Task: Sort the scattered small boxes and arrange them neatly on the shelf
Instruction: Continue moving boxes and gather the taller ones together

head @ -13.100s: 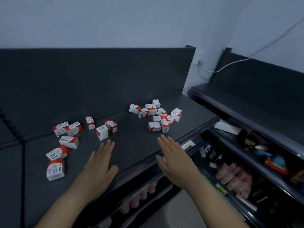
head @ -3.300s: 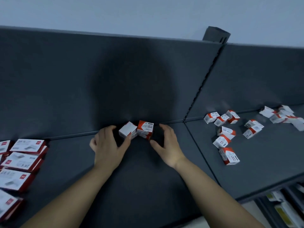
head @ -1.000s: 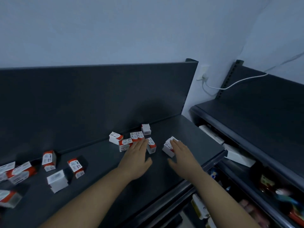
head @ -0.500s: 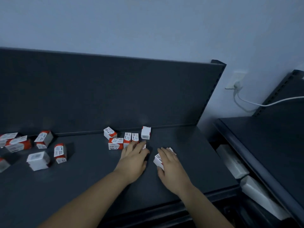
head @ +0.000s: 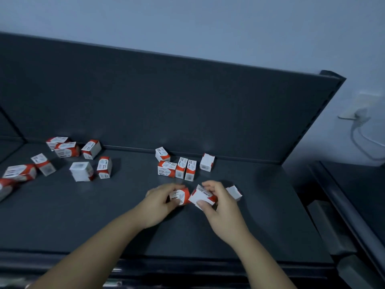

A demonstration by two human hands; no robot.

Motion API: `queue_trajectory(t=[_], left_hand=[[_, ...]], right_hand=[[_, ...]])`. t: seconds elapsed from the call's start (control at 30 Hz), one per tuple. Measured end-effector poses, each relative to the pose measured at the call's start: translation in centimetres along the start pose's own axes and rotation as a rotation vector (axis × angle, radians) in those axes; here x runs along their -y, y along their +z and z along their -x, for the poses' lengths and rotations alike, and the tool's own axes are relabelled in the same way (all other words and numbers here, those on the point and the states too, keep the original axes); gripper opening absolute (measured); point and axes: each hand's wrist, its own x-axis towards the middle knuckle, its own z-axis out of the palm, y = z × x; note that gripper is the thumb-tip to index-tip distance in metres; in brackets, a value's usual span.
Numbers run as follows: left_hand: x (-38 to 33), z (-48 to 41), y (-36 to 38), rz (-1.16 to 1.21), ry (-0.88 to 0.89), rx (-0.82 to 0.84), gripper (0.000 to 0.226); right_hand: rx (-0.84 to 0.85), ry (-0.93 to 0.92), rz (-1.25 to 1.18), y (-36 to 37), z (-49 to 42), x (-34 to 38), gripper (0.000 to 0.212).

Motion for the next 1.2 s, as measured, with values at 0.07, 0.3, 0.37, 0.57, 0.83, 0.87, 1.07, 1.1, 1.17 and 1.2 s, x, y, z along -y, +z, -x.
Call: queue_trajectory(t=[0.07, 0.3, 0.37, 0.57, 0.83, 0.87, 1.07, 1.1, 1.17, 1.2], left_hand=[[-0.1, 0.5, -0.5, -0.072, -0.035, 0.08, 0.059], [0.9, 2.2, -1.0, 0.053, 0.043, 0.06, 0.094], [1.0, 2.4, -0.5, 0.042, 0.096, 0.002, 0.085], [1.2, 2.2, -0.6, 0.164, 0.105, -0.08, 0.049], [1.4, 2.1, -0.7, 0.257, 0.02, -0.112, 0.042], [1.4, 2.2, -0.7, 0.26, 0.018, -0.109, 0.042], [1.2, 2.1, -0.7, 0.274, 0.019, -0.118, 0.042], [1.2, 2.1, -0.7, 0.269, 0.017, -0.12, 0.042], [1.2, 2.2, -0.8, 0.266, 0.012, -0.122, 0.042], [1.2, 2.2, -0.8, 0.264, 0.007, -0.126, 0.042]], right_hand=[[0.054, -0.011, -0.043, 0.8, -0.7, 0.9, 0.03], [0.262, 0.013, 0.01, 3.3, -2.7, 0.8, 0.023], [0.294, -0.01, 0.019, 3.8, -2.5, 0.6, 0.024], [-0.018, -0.109, 0.144, 0.2, -1.6, -0.3, 0.041], [0.029, 0.171, 0.449, -2.3, 0.1, -4.1, 0.054], [0.025, 0.134, 0.461, -1.6, 0.0, -3.6, 0.054], [0.175, -0.016, 0.432, -0.1, -3.4, -1.0, 0.036], [0.133, -0.039, 0.334, -0.5, -4.3, -0.5, 0.028], [0.004, -0.046, 0.152, -1.3, -6.1, 0.7, 0.023], [-0.033, -0.031, 0.133, -1.4, -7.1, 1.3, 0.022]])
